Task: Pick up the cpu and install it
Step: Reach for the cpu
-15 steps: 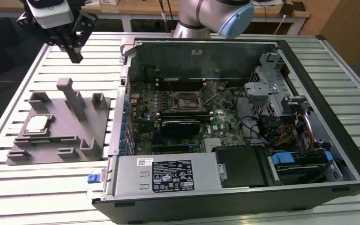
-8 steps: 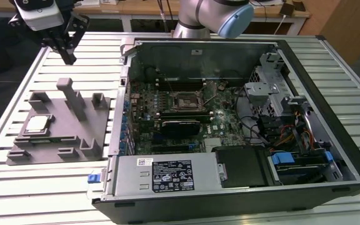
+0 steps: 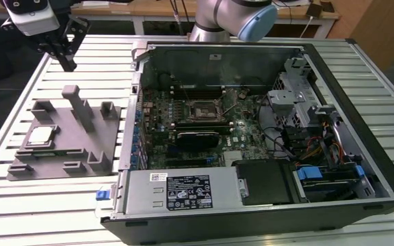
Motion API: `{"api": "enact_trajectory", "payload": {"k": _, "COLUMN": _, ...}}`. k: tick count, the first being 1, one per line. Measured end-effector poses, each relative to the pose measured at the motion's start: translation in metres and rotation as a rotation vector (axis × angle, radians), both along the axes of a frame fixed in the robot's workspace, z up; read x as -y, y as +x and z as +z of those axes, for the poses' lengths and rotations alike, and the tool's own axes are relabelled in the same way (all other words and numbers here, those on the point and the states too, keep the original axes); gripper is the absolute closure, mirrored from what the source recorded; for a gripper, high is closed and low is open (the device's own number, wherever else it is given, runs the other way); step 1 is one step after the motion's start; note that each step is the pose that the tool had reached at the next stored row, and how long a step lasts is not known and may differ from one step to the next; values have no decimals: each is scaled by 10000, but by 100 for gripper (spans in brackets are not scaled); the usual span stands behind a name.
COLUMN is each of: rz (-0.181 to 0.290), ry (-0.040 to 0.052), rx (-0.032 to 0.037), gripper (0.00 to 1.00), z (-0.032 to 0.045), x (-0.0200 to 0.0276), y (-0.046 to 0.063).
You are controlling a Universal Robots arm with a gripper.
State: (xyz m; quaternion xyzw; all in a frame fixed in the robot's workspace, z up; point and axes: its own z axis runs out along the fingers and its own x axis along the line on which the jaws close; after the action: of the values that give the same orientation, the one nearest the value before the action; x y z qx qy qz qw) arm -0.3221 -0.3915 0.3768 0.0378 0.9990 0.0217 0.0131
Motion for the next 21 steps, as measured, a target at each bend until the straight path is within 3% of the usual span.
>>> {"api": "enact_trajectory", "payload": {"k": 21, "rz": -1, "ry": 0, "rx": 0, "gripper": 89, "z": -83, "x": 0, "y": -370}}
